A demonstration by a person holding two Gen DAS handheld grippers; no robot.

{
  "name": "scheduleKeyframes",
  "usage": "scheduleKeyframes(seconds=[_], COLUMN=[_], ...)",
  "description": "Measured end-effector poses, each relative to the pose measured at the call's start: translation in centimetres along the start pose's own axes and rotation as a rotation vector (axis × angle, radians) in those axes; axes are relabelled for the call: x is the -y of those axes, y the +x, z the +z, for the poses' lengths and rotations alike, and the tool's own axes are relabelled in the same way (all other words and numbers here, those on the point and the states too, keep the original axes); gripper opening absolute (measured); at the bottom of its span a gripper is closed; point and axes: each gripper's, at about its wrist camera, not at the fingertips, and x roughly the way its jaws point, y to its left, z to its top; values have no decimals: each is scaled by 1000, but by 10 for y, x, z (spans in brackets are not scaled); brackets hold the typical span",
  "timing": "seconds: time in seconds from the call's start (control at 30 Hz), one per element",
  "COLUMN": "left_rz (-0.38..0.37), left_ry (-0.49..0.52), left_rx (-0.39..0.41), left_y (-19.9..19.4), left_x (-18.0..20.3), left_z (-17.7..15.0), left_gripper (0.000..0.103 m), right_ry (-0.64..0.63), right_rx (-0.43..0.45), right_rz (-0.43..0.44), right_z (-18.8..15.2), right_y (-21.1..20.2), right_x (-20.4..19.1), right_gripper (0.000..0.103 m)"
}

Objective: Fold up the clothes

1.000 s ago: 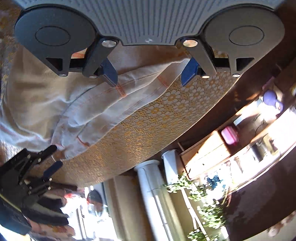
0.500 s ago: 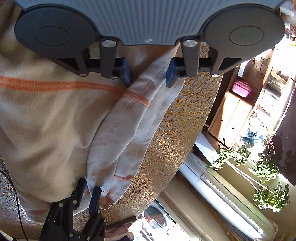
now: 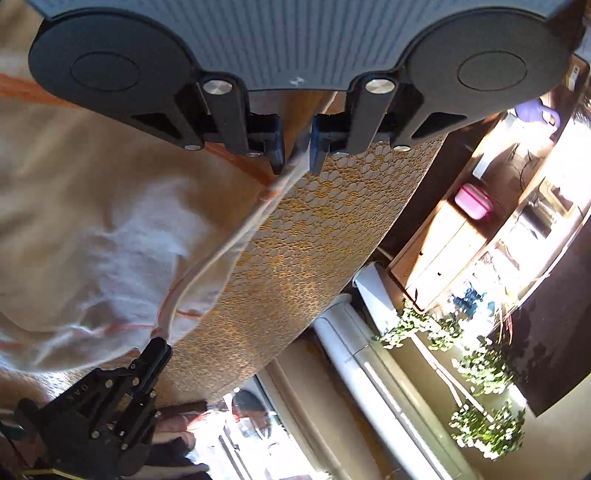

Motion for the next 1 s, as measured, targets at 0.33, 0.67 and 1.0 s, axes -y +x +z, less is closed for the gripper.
scheduleKeyframes(seconds=[0.33,0.67,1.0], left_rz=[97,-127,-137], left_ry=[-128,-177,-245], left_rx=[-121,3,-64], left_y=[33,-51,-26], left_x=[-22,-17,-9], left_z=[-2,-2,-30], left_gripper=[14,14,14], right_ry=[189,208,103], right_rx=[0,-13,-91], right_rz=[-138,46,141], right_z=[-11,-34,-8], right_y=[13,-19,40], right_x=[44,51,-3], right_gripper=[103,103,103])
